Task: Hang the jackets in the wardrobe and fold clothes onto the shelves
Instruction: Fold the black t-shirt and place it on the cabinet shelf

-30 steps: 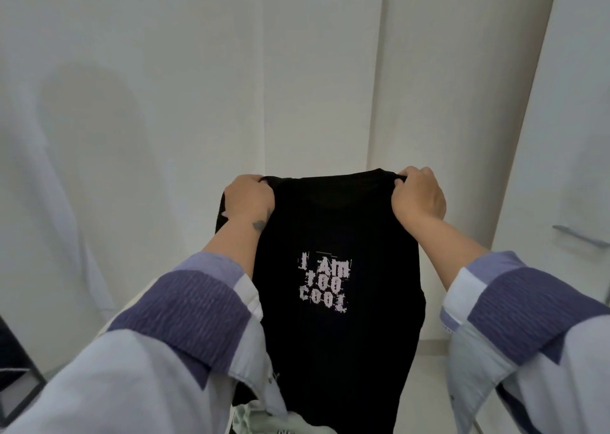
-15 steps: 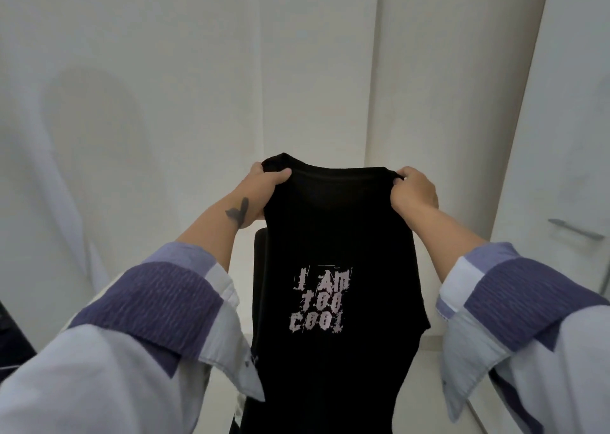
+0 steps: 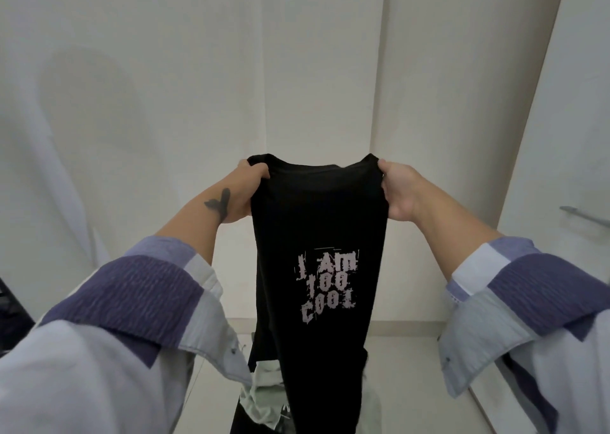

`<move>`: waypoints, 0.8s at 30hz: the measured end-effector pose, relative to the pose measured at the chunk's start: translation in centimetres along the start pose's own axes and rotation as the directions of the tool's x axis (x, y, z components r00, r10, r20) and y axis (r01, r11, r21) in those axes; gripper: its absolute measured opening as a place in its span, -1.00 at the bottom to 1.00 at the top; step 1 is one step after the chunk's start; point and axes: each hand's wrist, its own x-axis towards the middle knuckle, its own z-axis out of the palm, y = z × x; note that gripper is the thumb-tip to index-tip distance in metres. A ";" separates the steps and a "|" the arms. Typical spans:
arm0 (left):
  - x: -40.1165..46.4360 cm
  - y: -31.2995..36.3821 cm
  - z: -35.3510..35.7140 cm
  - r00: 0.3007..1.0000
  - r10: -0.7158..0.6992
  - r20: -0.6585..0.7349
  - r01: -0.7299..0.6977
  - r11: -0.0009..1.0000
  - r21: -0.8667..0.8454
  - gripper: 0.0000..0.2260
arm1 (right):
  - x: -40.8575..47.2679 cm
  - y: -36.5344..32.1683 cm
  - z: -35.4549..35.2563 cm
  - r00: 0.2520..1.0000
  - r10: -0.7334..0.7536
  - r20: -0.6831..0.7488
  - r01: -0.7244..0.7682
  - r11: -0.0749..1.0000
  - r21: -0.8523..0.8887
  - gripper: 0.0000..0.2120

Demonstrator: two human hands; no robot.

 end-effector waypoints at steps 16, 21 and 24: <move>8.5 -6.9 -0.3 0.992 -0.114 -0.052 0.108 0.988 -0.107 -0.68 | 7.8 4.2 2.0 0.993 0.058 -0.107 -0.060 0.998 -0.014 -0.59; 13.6 -8.9 -0.1 0.989 -0.146 -0.024 0.141 0.980 -0.138 -0.66 | 13.4 5.8 2.8 0.972 0.068 -0.224 -0.063 0.998 0.031 -0.60; 16.3 -8.2 -0.3 0.994 -0.106 0.013 0.106 0.979 -0.176 -0.61 | 15.5 5.1 3.0 0.972 0.024 -0.234 -0.013 0.999 0.050 -0.61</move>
